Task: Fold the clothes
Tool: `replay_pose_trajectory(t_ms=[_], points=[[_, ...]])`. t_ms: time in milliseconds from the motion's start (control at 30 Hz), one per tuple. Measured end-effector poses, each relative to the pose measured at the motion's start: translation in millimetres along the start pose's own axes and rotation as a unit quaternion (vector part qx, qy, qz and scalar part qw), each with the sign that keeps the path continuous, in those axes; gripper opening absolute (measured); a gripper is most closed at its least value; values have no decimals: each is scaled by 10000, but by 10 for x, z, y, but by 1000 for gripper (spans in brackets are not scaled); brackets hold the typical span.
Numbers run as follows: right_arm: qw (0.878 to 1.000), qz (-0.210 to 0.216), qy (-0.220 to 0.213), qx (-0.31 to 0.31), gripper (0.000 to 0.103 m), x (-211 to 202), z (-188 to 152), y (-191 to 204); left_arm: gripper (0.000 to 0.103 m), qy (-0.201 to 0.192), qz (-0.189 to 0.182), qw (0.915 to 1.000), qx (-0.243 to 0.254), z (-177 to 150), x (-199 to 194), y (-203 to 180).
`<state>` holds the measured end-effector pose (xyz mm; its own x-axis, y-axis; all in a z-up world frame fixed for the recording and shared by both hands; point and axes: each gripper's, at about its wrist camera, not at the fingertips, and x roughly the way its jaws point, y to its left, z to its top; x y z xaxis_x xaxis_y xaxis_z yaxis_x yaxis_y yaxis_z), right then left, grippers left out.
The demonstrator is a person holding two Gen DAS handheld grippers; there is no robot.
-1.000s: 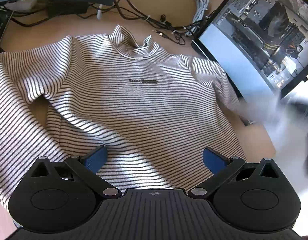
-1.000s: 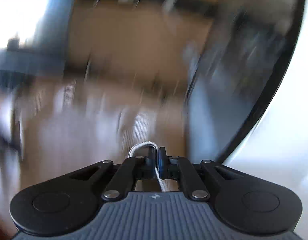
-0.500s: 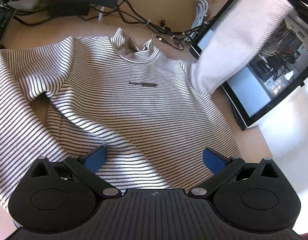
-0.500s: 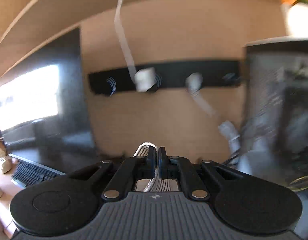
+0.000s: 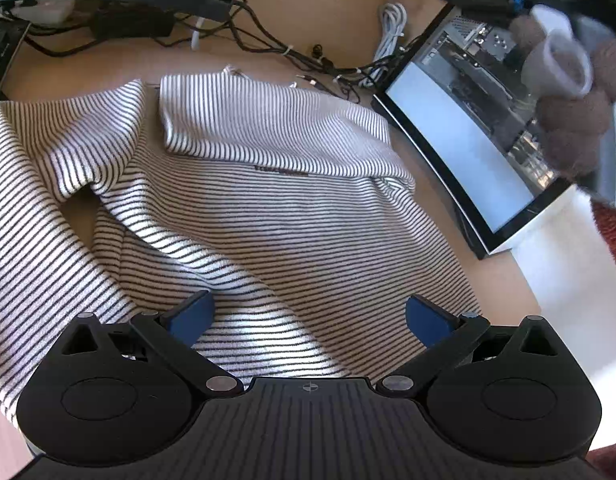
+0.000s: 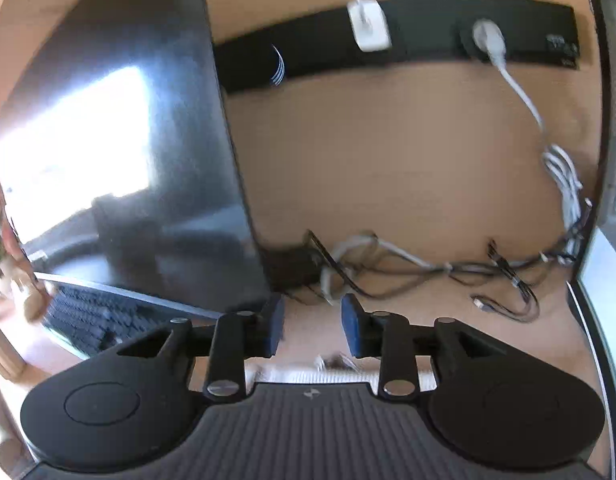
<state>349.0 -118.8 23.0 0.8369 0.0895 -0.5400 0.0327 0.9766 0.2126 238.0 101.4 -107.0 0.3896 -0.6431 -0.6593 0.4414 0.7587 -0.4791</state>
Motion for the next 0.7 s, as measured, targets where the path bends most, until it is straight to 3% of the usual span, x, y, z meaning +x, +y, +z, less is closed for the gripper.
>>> replay_pose_trajectory(t_ms=[133,267,367,533,600,700], points=[[9970,-434,536,340,31,141,-396,-381,103,-24,44,10000,62,-16,2,-24],[9853,-827,1205,883,31,268,-896,-866,103,-7,72,10000,60,-5,14,-40],[9857,-700,1167,993,30,253,-1175,-992,103,60,177,9996,211,-6,39,-101],[9894,-738,1205,327,41,241,-1161,-796,103,196,432,9985,288,39,-4,-156],[9895,-798,1197,119,41,261,-1153,-741,103,97,532,9985,112,92,-131,-137],[9929,-541,1055,-20,41,126,-1081,-574,103,-443,914,9948,-3,194,-532,-58]])
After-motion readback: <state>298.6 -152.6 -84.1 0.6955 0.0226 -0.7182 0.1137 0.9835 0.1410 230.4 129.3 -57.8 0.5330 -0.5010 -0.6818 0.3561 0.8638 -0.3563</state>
